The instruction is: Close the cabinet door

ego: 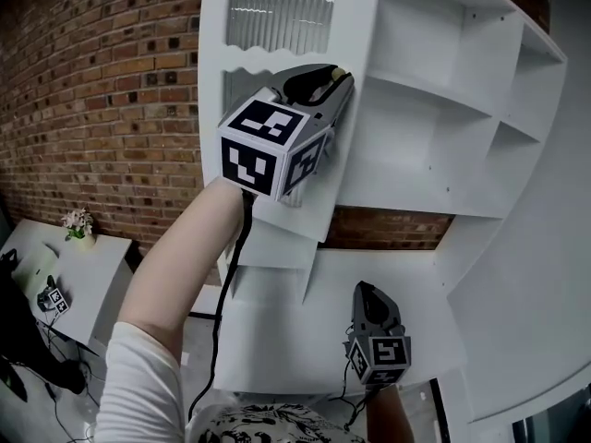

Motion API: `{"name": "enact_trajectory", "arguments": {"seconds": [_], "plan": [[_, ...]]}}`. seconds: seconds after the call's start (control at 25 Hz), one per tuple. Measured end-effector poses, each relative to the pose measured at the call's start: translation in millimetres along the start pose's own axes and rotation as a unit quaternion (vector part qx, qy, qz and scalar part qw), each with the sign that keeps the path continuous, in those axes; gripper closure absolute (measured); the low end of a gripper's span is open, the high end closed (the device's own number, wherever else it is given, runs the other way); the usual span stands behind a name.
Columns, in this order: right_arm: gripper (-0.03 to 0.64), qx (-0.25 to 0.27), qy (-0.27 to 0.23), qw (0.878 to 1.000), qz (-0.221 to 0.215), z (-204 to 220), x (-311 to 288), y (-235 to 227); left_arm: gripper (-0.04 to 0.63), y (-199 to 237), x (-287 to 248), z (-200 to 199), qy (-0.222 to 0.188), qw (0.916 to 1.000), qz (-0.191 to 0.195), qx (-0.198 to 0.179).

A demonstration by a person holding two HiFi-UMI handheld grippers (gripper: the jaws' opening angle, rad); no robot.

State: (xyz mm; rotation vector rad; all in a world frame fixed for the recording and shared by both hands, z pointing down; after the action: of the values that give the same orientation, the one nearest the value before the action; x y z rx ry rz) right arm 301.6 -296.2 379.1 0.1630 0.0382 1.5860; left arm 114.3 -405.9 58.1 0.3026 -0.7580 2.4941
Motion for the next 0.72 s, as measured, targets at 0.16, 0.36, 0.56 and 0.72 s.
{"name": "enact_trajectory", "arguments": {"seconds": [0.16, 0.36, 0.56, 0.72], "plan": [[0.614, 0.009, -0.005, 1.0, 0.0, -2.5, -6.2, -3.3, 0.503, 7.0, -15.7, 9.6, 0.01, 0.9999, -0.001, -0.004], [0.614, 0.017, -0.006, 1.0, -0.006, -6.7, -16.4, -7.1, 0.502, 13.8, -29.8, 17.0, 0.031, 0.9994, -0.002, -0.013], [0.615, 0.032, 0.006, 0.999, -0.019, -16.3, -31.6, -5.3, 0.5, 19.6, -41.3, 23.8, 0.048, 0.9983, -0.013, -0.029], [0.615, 0.041, 0.003, 0.999, -0.021, -27.2, -42.5, -6.7, 0.5, 24.3, -52.0, 29.9, 0.063, 0.9968, -0.026, -0.043]]}}
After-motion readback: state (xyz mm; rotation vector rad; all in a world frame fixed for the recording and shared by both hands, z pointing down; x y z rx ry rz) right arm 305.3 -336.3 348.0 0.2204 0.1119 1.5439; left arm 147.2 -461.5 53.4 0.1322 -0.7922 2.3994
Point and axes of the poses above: the fingertips, and each gripper's own axes: x backward along the fingers, y to its left, z out of its underside, the point moved 9 cm from there along x, backward along the fingers, and after that the axes turned 14 degrees about z, right-handed, at the moved point
